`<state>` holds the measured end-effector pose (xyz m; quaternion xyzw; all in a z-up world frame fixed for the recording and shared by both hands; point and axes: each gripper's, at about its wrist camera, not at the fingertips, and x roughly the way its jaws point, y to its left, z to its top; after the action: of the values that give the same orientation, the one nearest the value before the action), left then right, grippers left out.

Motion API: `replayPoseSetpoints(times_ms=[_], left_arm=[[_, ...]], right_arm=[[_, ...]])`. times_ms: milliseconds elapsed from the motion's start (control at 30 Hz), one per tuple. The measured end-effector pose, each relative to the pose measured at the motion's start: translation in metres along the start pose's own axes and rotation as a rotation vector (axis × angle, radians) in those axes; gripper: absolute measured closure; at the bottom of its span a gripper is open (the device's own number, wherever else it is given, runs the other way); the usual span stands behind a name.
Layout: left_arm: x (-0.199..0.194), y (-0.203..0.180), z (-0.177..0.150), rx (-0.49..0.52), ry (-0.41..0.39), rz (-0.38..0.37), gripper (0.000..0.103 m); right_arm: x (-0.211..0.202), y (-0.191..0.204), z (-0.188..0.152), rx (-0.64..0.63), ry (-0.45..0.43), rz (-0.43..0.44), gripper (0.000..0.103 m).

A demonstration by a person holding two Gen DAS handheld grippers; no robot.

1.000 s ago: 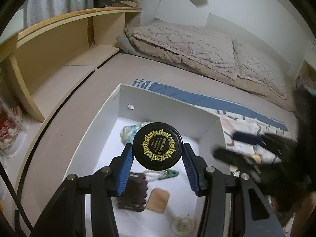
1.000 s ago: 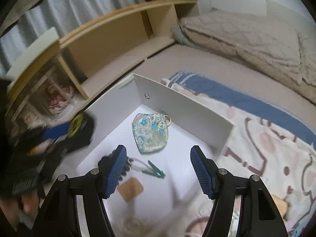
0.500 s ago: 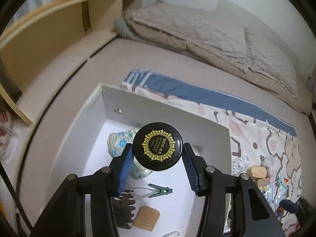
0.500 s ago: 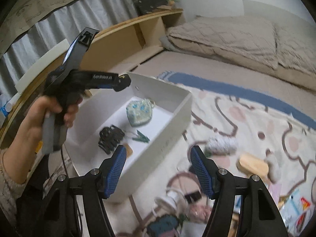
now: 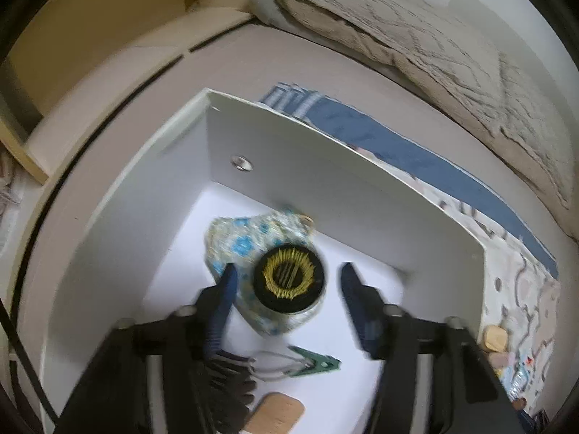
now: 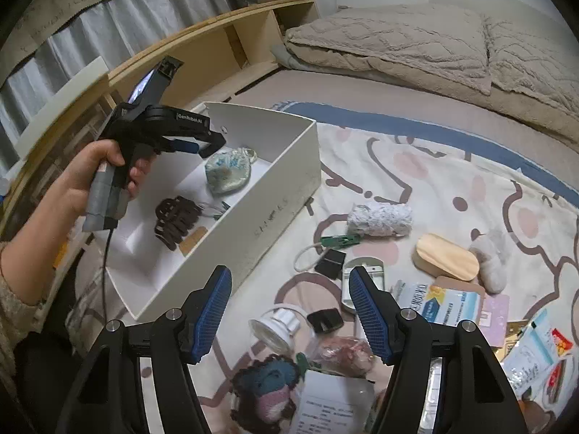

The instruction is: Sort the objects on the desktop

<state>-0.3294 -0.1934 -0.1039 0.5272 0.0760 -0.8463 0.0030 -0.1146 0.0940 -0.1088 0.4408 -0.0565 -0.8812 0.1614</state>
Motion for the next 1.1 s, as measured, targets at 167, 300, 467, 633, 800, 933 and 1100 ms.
replayPoseSetpoints(times_ms=[167, 300, 467, 633, 800, 933, 1100], left_arm=[[-0.007, 0.012, 0.002, -0.033, -0.030, -0.007, 0.028], [-0.019, 0.014, -0.003, -0.005, -0.067, -0.004, 0.028], [-0.037, 0.008, -0.016, 0.058, -0.104, 0.007, 0.028], [-0.059, 0.001, -0.031, 0.114, -0.146, -0.006, 0.028], [-0.084, -0.007, -0.046, 0.169, -0.201, -0.017, 0.028], [-0.106, -0.010, -0.060, 0.197, -0.234, -0.030, 0.026], [-0.137, -0.014, -0.076, 0.222, -0.287, -0.055, 0.022]], right_arm=[[-0.004, -0.001, -0.004, 0.006, -0.003, -0.005, 0.035], [-0.011, 0.000, -0.006, 0.014, -0.012, -0.006, 0.035], [-0.021, 0.006, -0.007, 0.026, -0.039, -0.001, 0.035], [-0.035, 0.017, -0.005, 0.032, -0.085, 0.008, 0.035], [-0.047, 0.029, -0.001, 0.034, -0.134, 0.009, 0.035], [-0.055, 0.036, -0.002, 0.045, -0.169, 0.001, 0.035], [-0.068, 0.045, -0.003, 0.053, -0.209, -0.019, 0.030]])
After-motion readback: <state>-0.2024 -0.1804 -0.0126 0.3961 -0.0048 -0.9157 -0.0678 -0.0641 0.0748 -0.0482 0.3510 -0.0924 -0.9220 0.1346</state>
